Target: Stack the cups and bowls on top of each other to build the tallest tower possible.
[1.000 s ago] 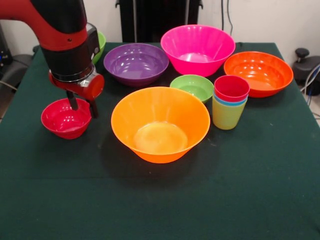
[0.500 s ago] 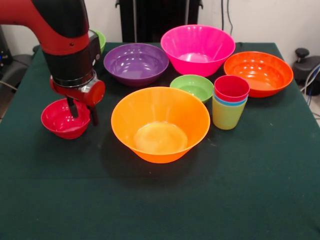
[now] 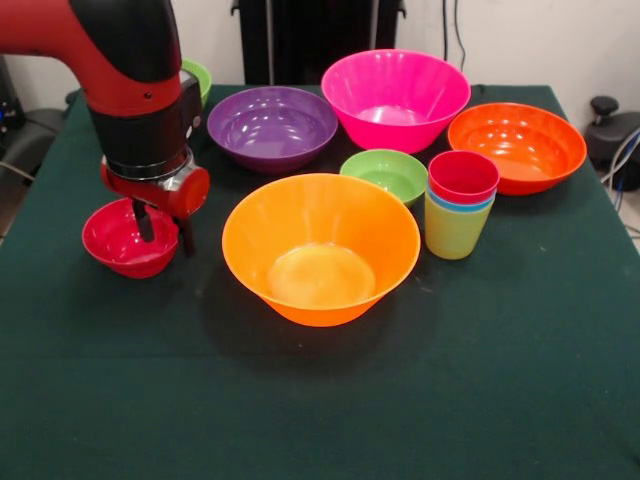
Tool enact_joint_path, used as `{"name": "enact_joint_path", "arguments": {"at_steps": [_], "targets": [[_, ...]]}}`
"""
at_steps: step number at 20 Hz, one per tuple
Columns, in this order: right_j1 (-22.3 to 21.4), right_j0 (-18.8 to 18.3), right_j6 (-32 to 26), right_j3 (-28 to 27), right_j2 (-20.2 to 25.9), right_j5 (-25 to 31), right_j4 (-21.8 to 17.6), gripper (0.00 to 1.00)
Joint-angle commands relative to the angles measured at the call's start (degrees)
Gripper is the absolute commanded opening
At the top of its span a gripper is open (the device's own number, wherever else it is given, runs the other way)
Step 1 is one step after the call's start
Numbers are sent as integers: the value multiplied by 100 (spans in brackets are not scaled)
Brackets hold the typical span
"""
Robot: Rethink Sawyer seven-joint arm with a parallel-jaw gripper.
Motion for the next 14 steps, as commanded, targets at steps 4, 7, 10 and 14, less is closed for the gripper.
{"name": "enact_joint_path", "arguments": {"at_steps": [4,7,10,14], "targets": [[239,264,-410,167,-310,-181,-610,100],[258,303,-344,156,-382,-118,-629,100],[281,335,-292,196,-471,-134,-650,100],[315,295,-257,318,-465,-312,-589,100]]}}
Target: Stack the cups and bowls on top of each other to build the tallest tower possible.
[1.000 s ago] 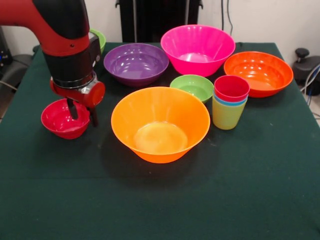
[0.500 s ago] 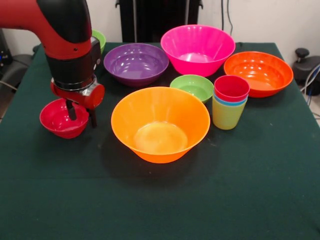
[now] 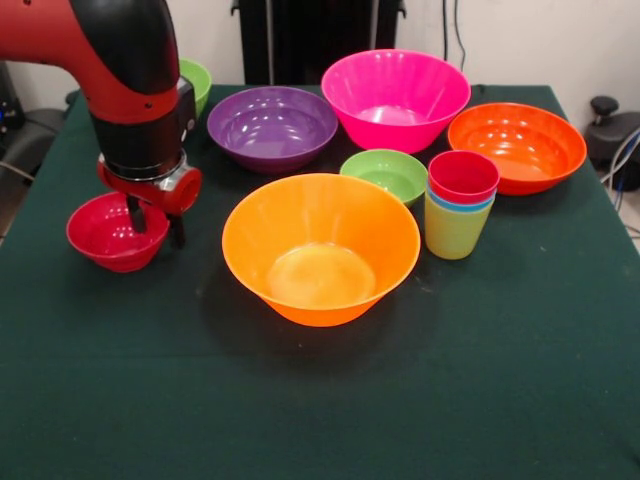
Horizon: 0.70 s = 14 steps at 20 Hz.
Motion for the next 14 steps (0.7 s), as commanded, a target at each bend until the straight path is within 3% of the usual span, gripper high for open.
{"name": "enact_joint_path", "arguments": {"at_steps": [1,2,14], "targets": [[172,236,-261,309,-116,-320,-379,100],[171,237,-276,318,-107,-322,-350,0],[171,249,-500,-5,45,31,-155,0]]}}
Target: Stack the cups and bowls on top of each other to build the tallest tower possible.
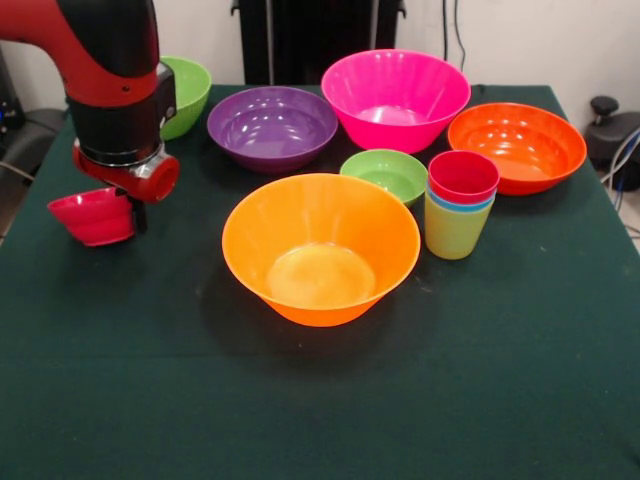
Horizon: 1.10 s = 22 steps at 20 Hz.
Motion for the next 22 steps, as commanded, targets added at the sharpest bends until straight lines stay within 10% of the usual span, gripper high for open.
{"name": "enact_joint_path", "arguments": {"at_steps": [1,12,22], "targets": [[374,264,-503,-45,197,88,-127,0],[-363,847,-423,-564,116,1982,556,0],[-173,1280,-228,-1413,29,3456,733,0]]}}
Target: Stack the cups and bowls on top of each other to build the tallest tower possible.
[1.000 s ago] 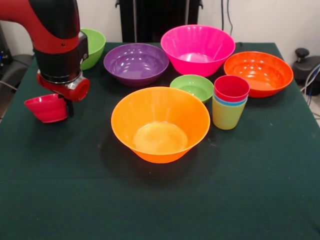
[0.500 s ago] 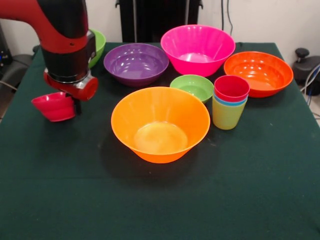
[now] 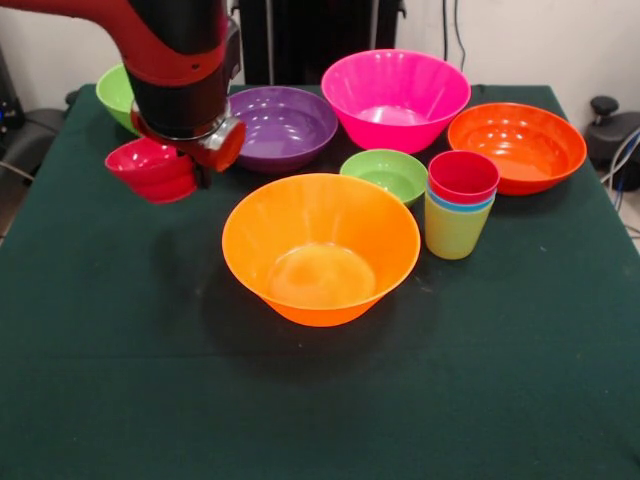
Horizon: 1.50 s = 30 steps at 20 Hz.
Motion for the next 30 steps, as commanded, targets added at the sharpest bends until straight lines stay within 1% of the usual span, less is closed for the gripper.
{"name": "enact_joint_path", "arguments": {"at_steps": [1,2,3,4,5,6,8,10,15,17,20,25,29,30], "targets": [[172,393,-216,-907,85,1136,93,0],[250,448,-208,-1105,92,1360,99,0],[277,478,-193,-1190,96,1458,105,0],[334,543,-205,-1391,94,1709,83,0],[362,573,-172,-1481,97,1838,101,0],[444,625,-158,-1727,121,2101,112,0],[573,712,-39,-2009,145,2375,150,0],[710,792,143,-2195,166,2485,208,0],[980,1025,668,-2433,125,2444,380,0],[1082,1143,865,-2564,81,2523,458,0],[1222,1325,1162,-2811,-17,3012,656,0],[1458,1572,1395,-3307,-197,3656,829,0],[1795,1789,1686,-3949,-297,4185,890,0],[1941,1842,1818,-4222,-272,4393,902,0]]}}
